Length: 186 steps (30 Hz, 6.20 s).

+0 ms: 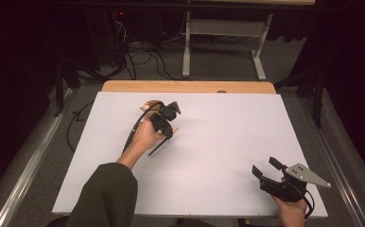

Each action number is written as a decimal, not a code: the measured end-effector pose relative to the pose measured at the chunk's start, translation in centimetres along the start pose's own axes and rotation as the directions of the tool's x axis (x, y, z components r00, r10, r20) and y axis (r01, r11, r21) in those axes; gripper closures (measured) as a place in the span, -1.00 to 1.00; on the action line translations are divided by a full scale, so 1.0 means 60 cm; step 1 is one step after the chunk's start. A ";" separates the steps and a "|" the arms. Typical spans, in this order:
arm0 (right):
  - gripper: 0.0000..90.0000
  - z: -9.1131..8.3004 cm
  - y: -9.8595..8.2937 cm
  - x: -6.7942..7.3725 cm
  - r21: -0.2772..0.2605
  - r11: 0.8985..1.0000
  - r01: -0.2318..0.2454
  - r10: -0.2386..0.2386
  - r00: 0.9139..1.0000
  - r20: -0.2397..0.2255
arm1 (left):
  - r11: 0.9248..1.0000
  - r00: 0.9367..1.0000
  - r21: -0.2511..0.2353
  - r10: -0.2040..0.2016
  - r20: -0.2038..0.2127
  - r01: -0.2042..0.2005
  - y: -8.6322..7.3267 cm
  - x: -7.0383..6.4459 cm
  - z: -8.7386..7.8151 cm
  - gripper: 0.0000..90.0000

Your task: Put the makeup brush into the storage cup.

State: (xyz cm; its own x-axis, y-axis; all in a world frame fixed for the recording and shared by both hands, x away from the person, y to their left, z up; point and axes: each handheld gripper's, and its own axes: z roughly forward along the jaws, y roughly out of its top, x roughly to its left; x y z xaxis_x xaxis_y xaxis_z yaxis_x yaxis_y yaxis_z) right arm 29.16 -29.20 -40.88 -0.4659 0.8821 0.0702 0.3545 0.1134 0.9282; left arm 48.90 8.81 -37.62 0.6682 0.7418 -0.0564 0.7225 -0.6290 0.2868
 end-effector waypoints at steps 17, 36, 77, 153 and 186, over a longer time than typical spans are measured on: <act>-0.39 0.001 0.000 0.000 0.002 1.000 -0.006 0.006 1.000 -0.004 | 0.998 0.999 -0.061 0.029 0.027 -0.027 -0.004 -0.010 -0.025 0.85; -0.39 0.002 -0.001 0.000 0.008 1.000 0.002 -0.002 1.000 -0.003 | 0.988 0.998 -0.153 0.029 0.062 -0.019 -0.014 -0.008 -0.059 0.85; -0.39 0.004 -0.001 0.001 0.017 1.000 0.006 -0.006 1.000 -0.001 | 0.939 0.997 -0.343 0.045 0.063 -0.020 -0.024 -0.006 -0.114 0.85; -0.38 -0.001 -0.002 -0.002 0.008 1.000 -0.006 0.006 1.000 -0.005 | 0.774 0.990 -0.628 -0.134 -0.043 0.077 -0.023 0.054 -0.181 0.85; -0.38 0.000 0.002 0.000 -0.012 1.000 -0.011 0.010 0.999 -0.034 | 0.743 0.977 -0.663 -0.200 -0.080 0.098 -0.003 0.087 -0.169 0.85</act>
State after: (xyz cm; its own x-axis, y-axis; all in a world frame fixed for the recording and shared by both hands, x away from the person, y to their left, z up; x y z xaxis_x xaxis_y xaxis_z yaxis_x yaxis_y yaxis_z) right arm 29.21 -29.18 -40.76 -0.4898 0.8670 0.0922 0.3499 0.0986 0.9316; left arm 50.47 15.16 -28.28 0.4939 0.8688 -0.0359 0.4843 -0.2406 0.8412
